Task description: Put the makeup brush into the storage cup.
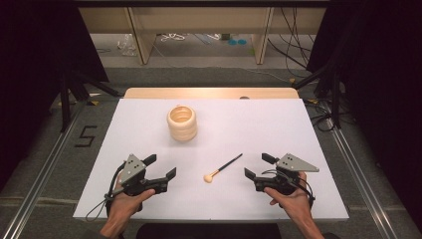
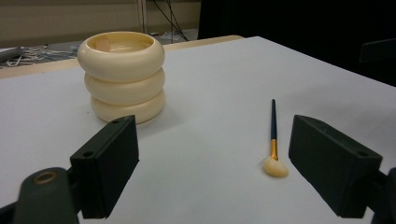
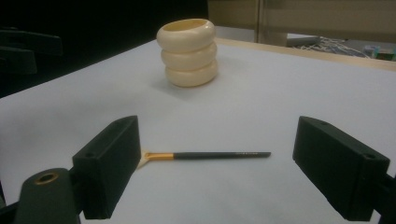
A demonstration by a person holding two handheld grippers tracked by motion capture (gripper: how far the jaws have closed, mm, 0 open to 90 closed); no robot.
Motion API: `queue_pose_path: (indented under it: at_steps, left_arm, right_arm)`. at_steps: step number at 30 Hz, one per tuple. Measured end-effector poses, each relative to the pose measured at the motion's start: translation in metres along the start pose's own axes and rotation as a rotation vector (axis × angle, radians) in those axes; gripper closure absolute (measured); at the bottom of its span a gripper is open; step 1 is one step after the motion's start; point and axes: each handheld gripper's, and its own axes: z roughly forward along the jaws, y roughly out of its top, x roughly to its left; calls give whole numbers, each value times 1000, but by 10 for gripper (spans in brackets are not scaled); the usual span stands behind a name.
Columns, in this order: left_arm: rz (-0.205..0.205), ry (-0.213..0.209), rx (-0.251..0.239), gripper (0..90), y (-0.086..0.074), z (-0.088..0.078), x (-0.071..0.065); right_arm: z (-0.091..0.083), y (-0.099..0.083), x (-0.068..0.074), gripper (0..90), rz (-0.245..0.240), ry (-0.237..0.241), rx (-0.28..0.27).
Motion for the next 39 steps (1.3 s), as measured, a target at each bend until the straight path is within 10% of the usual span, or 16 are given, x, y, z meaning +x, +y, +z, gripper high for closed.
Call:
queue_pose_path:
  at_steps: [29,39]
  left_arm:
    - [-2,3,4,158,0,0,0]
    - [-18,-3,-3,158,-1,1,0]
  right_arm:
    - [8,6,-4,162,-39,39,71]
    - [22,25,-5,165,-140,23,162]
